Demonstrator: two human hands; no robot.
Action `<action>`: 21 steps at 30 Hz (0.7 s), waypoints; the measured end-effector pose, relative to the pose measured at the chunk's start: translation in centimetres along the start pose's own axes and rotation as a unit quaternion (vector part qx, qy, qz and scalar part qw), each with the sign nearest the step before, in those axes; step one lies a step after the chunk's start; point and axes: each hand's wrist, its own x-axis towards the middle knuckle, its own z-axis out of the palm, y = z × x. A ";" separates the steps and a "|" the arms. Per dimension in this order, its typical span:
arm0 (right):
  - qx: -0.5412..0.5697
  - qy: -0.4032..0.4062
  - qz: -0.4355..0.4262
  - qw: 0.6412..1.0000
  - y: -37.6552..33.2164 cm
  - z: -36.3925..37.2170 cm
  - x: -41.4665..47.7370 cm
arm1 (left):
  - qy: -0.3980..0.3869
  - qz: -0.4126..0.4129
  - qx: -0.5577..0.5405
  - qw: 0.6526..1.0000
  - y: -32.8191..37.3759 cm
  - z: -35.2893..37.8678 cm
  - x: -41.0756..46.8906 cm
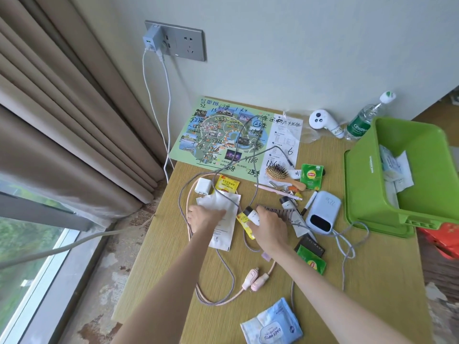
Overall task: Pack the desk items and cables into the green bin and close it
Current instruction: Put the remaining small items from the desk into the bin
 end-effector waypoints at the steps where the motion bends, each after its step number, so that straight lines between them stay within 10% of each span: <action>1: 0.013 0.001 -0.003 1.000 -0.1 -0.3 0.3 | -0.014 0.002 -0.008 1.000 -0.1 0.0 0.3; 21: 0.134 -0.002 -0.007 0.991 -0.8 -1.9 8.2 | 0.021 0.195 0.028 0.980 -1.3 -6.2 -0.9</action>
